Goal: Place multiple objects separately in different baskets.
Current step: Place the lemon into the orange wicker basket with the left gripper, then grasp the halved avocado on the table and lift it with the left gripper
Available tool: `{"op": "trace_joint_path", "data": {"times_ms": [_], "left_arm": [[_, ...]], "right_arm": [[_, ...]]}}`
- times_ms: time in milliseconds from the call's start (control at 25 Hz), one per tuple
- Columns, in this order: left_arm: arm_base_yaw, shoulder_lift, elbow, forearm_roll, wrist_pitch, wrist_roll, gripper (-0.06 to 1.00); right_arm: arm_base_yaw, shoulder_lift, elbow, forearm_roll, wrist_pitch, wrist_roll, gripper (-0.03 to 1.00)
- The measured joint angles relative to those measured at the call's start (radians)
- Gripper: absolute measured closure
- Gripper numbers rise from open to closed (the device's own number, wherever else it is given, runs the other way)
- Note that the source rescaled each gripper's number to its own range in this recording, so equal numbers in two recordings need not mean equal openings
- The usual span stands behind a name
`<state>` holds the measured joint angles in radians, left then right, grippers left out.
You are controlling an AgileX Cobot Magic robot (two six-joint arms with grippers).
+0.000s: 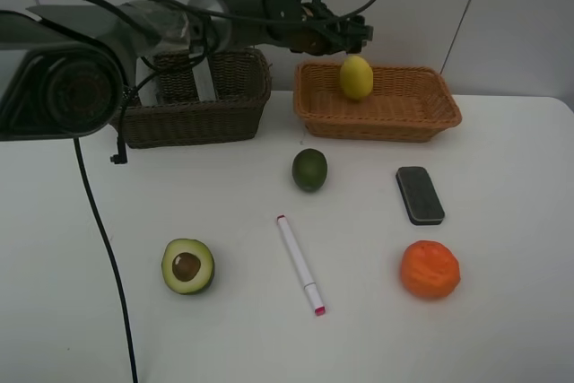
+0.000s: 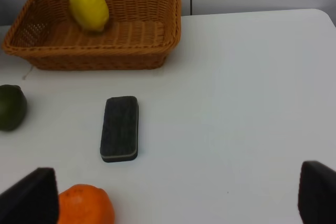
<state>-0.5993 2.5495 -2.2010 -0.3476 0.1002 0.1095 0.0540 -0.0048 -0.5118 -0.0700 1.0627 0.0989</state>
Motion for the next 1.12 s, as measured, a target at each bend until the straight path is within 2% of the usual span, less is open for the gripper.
{"op": "trace_joint_path", "data": {"times_ms": [80,240,320,440,560,640,760,880,1000,1120], "left_arm": [[0.000,-0.015,0.000,0.002,0.075,0.001,-0.05],[0.000,-0.098,0.000,0.019,0.326,0.003,-0.05],[0.000,-0.156,0.000,0.024,0.481,0.003,-0.05],[0.000,-0.246,-0.004,0.040,0.781,-0.002,-0.05],[-0.001,-0.314,-0.006,0.088,1.042,-0.037,-0.05],[-0.006,-0.352,0.012,0.119,1.087,-0.068,-0.05],[-0.023,-0.424,0.112,0.150,1.096,-0.086,-0.05],[-0.052,-0.543,0.309,0.175,1.095,-0.073,-0.05],[-0.080,-0.694,0.548,0.199,1.095,-0.018,-0.05],[-0.096,-0.821,0.718,0.225,1.096,0.131,-0.05]], "right_arm": [[0.000,0.000,0.000,0.000,0.000,0.000,-0.03],[0.000,0.000,0.000,0.000,0.000,0.000,-0.03],[0.000,0.000,0.000,0.000,0.000,0.000,-0.03],[0.000,0.000,0.000,0.000,0.000,0.000,-0.03],[0.000,0.000,0.000,0.000,0.000,0.000,-0.03],[0.000,0.000,0.000,0.000,0.000,0.000,-0.03],[0.000,0.000,0.000,0.000,0.000,0.000,-0.03],[0.000,0.000,0.000,0.001,0.000,0.000,-0.03],[0.000,0.000,0.000,0.001,0.000,0.000,-0.03],[0.000,0.000,0.000,0.002,0.000,0.000,-0.03]]}}
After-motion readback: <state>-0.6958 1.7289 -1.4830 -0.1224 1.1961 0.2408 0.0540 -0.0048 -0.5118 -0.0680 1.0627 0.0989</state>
